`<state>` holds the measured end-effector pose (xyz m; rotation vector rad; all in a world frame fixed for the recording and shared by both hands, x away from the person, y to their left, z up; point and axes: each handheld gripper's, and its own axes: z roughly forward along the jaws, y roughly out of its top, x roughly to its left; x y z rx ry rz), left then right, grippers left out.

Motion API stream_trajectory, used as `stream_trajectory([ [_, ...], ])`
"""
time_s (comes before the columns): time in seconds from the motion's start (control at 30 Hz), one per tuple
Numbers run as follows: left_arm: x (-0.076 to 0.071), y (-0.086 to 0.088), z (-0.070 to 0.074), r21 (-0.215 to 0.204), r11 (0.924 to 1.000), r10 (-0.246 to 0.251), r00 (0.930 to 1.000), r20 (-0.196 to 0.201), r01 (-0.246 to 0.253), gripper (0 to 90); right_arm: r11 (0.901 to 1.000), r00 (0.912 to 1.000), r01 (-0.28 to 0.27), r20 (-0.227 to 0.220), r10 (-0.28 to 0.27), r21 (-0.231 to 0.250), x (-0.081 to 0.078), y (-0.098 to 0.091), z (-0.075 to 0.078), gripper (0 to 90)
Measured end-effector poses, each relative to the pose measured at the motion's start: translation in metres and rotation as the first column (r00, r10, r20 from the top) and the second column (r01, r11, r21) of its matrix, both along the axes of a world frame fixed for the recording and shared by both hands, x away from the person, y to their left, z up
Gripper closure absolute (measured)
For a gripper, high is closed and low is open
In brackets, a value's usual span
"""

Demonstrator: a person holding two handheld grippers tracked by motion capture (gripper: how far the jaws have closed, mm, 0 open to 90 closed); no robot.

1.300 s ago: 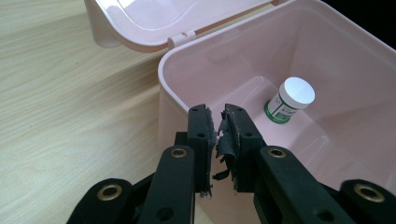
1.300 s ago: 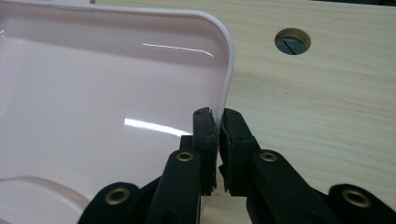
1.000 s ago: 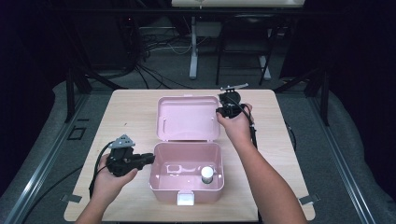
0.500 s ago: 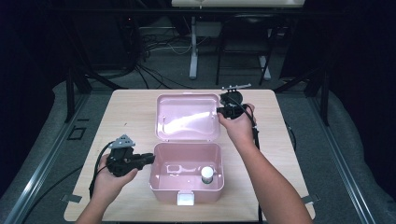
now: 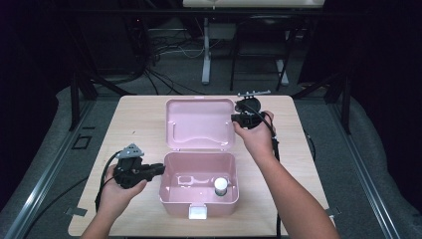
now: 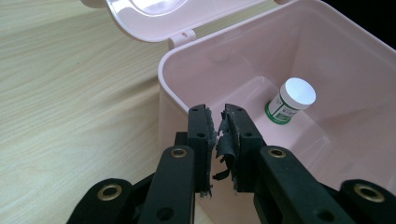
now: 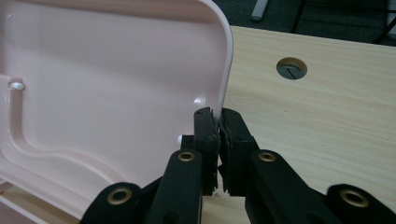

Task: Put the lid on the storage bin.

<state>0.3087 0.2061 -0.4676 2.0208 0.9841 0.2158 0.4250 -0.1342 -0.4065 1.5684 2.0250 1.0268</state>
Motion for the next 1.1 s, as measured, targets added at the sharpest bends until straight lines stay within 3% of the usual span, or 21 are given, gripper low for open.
stream_trajectory([
  [1.1, 0.0, 0.0, 0.0, -0.005, 1.0, 0.006, 1.0, -0.002, -0.006, 81.2, 0.998, 0.9934, -0.061, 0.099, 0.059, 0.017, -0.036, -0.007, 0.015, 87.3],
])
